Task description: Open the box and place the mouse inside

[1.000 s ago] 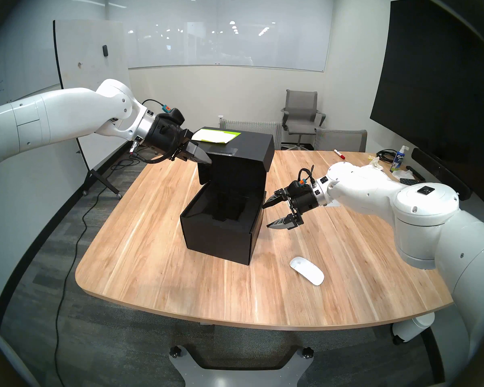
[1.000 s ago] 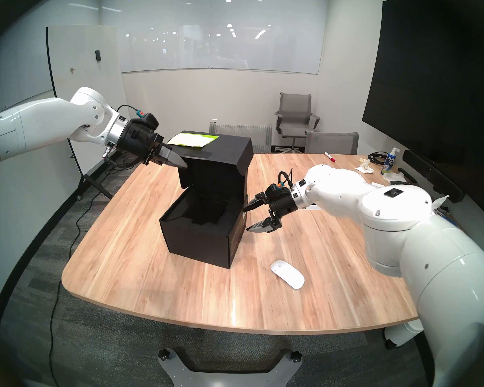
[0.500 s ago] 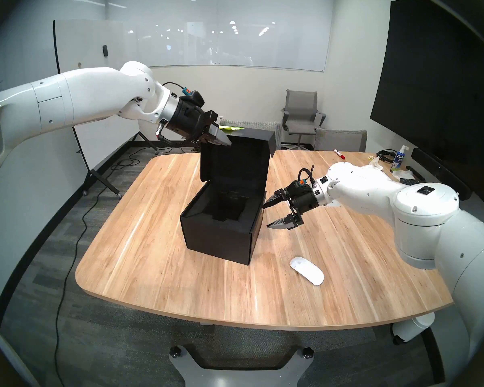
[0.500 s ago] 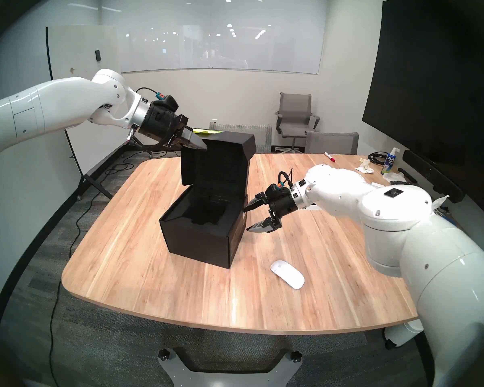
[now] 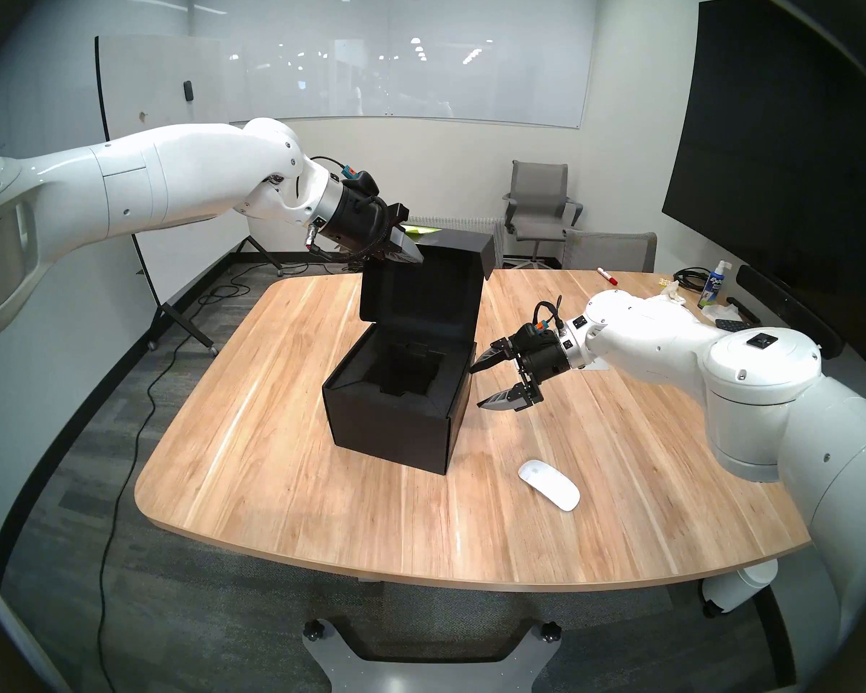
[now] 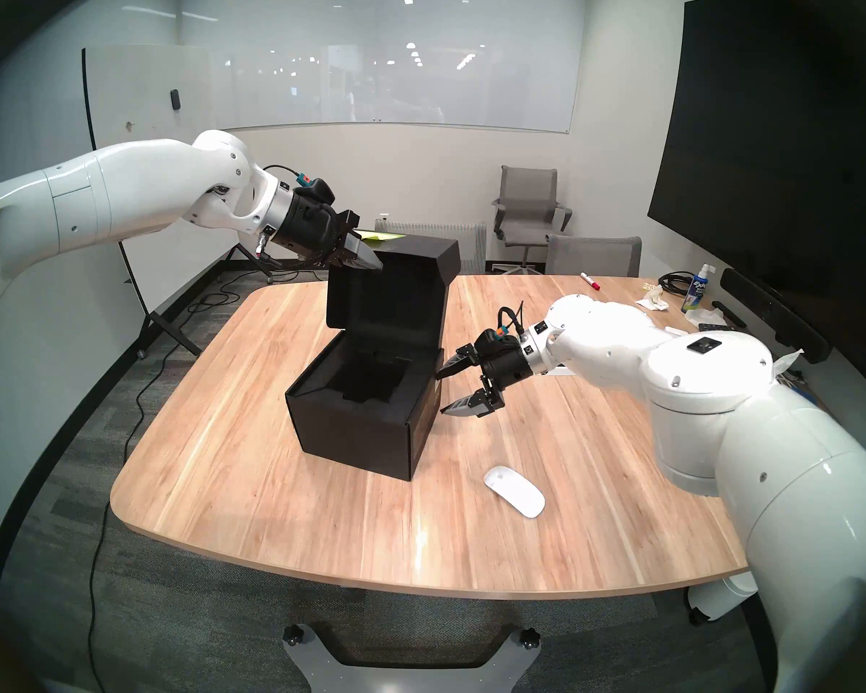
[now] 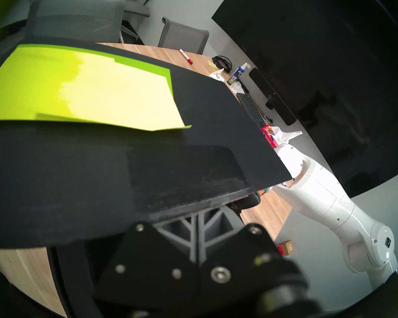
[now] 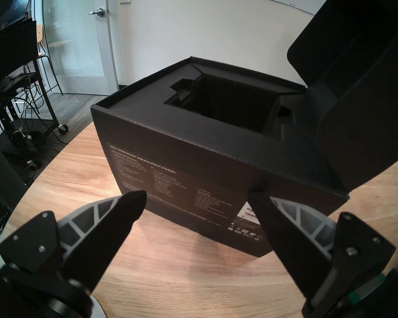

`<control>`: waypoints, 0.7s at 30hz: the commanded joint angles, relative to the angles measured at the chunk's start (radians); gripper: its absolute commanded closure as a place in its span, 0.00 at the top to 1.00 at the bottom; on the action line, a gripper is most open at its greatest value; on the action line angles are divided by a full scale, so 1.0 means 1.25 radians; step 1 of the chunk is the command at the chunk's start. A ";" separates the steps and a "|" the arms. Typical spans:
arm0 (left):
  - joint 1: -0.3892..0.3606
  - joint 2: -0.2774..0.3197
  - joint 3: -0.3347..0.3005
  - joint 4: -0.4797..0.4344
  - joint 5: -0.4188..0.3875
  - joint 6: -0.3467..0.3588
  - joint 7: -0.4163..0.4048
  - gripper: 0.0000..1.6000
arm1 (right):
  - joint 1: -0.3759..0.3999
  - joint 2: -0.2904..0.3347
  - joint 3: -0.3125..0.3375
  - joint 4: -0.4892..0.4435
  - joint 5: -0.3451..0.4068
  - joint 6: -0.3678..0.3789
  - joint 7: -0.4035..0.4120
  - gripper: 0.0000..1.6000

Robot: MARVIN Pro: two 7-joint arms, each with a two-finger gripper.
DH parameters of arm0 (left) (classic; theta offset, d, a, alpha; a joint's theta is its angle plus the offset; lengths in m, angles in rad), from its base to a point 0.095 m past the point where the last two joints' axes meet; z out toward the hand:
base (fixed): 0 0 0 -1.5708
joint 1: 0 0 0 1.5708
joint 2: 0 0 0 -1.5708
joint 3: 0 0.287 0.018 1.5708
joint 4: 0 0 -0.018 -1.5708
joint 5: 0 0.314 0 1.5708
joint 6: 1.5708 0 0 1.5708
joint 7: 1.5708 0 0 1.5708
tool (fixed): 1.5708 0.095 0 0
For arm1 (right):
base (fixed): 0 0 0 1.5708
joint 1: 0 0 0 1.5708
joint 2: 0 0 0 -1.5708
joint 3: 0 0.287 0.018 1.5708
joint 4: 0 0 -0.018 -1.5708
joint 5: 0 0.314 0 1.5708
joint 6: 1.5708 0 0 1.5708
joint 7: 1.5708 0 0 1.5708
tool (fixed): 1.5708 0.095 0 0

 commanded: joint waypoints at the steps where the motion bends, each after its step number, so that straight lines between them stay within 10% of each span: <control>1: 0.005 -0.045 -0.017 0.038 -0.044 -0.013 0.036 0.00 | 0.017 -0.002 0.004 0.001 0.006 0.001 0.079 1.00; 21: -0.002 0.000 -0.040 0.050 -0.116 0.026 0.053 0.00 | 0.017 -0.002 0.005 0.001 0.005 0.001 0.079 1.00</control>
